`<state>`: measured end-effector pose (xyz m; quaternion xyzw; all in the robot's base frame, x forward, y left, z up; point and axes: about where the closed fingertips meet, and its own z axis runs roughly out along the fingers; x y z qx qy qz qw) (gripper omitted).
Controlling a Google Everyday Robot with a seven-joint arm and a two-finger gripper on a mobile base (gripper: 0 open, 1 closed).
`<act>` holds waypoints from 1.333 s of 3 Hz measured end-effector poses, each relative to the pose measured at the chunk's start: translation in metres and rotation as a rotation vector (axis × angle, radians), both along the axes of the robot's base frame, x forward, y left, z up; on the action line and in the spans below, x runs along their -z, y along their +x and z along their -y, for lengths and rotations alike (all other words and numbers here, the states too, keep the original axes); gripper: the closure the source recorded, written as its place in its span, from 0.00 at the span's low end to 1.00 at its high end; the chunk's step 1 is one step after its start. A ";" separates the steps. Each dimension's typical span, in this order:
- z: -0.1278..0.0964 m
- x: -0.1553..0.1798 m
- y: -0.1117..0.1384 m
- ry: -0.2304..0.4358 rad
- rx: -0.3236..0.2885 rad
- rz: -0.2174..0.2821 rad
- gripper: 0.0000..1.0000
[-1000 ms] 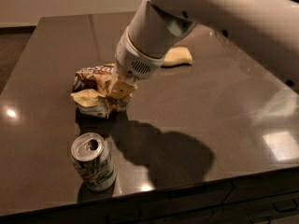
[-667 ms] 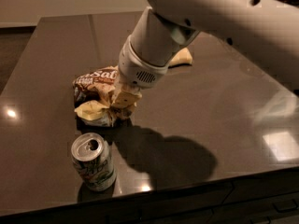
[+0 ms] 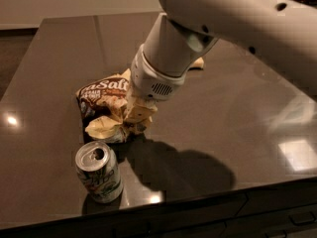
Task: Move brown chip bag near 7up can
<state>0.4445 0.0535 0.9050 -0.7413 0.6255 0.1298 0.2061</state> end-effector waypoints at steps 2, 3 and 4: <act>0.004 0.000 -0.007 -0.006 -0.001 -0.002 0.15; 0.003 -0.002 -0.008 -0.007 -0.002 0.003 0.00; 0.003 -0.002 -0.008 -0.007 -0.002 0.003 0.00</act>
Offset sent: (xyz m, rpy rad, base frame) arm -0.0049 -0.0046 -0.0021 -0.0047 0.0064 -0.0002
